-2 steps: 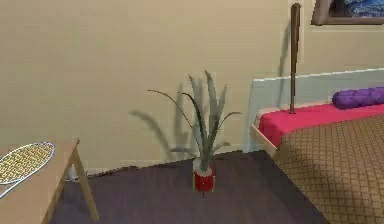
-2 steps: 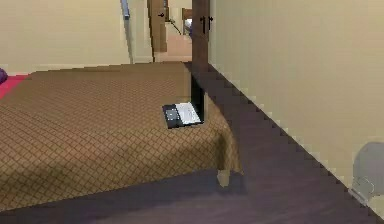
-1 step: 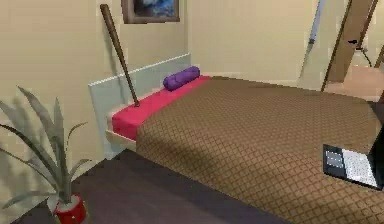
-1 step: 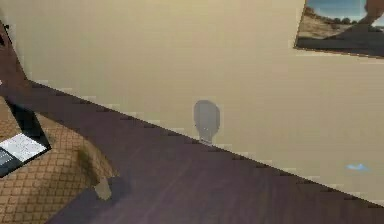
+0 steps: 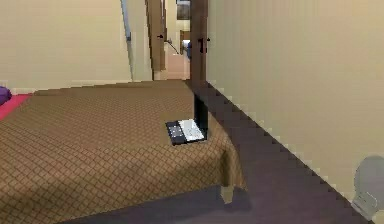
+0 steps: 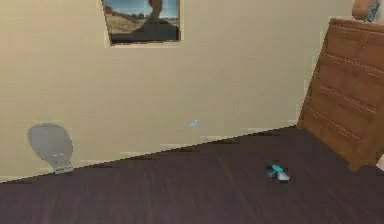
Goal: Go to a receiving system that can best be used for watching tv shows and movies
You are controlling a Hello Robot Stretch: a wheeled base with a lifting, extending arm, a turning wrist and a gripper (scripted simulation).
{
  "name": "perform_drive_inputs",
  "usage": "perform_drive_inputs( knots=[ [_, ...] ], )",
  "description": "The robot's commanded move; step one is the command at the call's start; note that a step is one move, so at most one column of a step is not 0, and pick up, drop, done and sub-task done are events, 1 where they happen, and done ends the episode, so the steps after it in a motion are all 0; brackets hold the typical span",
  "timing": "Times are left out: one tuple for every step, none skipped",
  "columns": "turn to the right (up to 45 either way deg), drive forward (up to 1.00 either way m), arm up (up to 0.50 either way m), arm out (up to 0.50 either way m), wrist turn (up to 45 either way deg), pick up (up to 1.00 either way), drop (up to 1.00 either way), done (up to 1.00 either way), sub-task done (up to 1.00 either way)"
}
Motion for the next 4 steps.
perform_drive_inputs(
  knots=[
    [39.0, 0.00, 0.00, 0.00, 0.0, 0.00, 0.00, 0.00, 0.00],
    [0.0, 1.00, 0.00, 0.00, 0.0, 0.00, 0.00, 0.00, 0.00],
    [15.0, 0.00, 0.00, 0.00, 0.0, 0.00, 0.00, 0.00, 0.00],
    [0.0, 0.05, 0.00, 0.00, 0.0, 0.00, 0.00, 0.00, 0.00]
  ],
)
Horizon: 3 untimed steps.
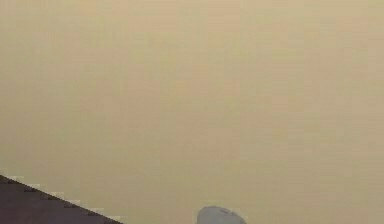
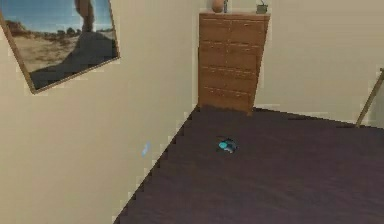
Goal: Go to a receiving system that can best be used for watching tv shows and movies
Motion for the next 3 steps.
perform_drive_inputs(
  knots=[
    [-3.0, 0.00, 0.00, 0.00, 0.0, 0.00, 0.00, 0.00, 0.00],
    [0.0, 0.35, 0.00, 0.00, 0.0, 0.00, 0.00, 0.00, 0.00],
    [-45.0, 0.00, 0.00, 0.00, 0.0, 0.00, 0.00, 0.00, 0.00]
  ],
)
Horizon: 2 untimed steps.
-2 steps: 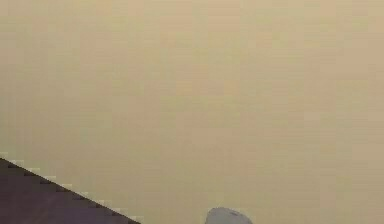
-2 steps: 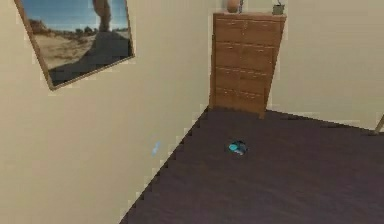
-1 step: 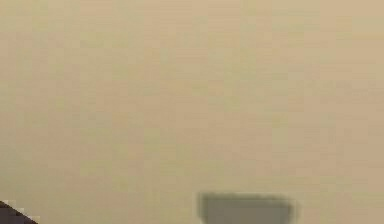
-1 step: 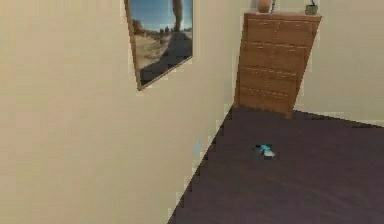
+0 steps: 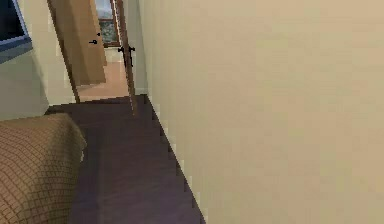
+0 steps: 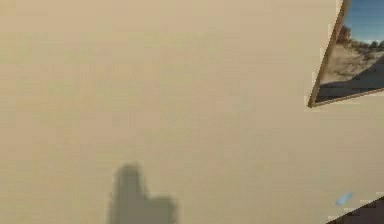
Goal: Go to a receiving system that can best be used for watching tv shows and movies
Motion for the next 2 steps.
perform_drive_inputs(
  knots=[
    [-18.0, 0.00, 0.00, 0.00, 0.0, 0.00, 0.00, 0.00, 0.00],
    [0.0, 1.00, 0.00, 0.00, 0.0, 0.00, 0.00, 0.00, 0.00]
  ],
)
